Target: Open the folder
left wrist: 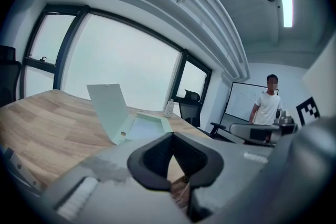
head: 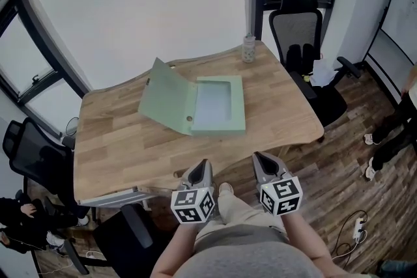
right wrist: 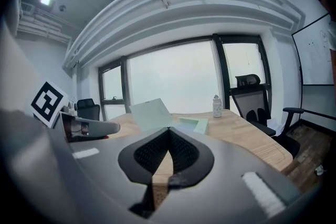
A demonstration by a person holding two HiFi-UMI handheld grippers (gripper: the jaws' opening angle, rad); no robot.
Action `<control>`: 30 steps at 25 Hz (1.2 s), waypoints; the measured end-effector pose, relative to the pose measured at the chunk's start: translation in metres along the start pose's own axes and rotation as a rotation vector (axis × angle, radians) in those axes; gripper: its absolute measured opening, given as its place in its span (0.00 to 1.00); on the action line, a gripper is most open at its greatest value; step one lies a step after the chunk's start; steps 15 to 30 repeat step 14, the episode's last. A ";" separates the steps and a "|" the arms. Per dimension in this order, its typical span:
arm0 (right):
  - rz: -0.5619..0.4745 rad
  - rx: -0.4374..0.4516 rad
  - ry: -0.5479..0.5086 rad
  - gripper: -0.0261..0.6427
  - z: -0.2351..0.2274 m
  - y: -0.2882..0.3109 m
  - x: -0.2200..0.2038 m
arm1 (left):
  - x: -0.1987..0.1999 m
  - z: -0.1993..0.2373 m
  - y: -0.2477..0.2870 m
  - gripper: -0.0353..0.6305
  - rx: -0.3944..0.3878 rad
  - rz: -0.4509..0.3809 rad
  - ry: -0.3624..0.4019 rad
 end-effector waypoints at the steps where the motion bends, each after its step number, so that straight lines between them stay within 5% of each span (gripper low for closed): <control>1: 0.000 0.001 0.004 0.04 0.000 0.001 0.001 | 0.001 0.001 0.001 0.06 -0.001 0.002 -0.001; 30: -0.002 0.031 0.005 0.04 0.006 0.015 0.010 | 0.008 0.005 0.010 0.06 -0.016 0.013 -0.005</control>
Point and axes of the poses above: the fingertips, and each gripper's own axes: y forward along the fingers, z to its left, x out of its top, the point moved 7 cm from there along -y, backward along the fingers, and after that the axes turned 5 degrees about -x, right-handed, at the moved point
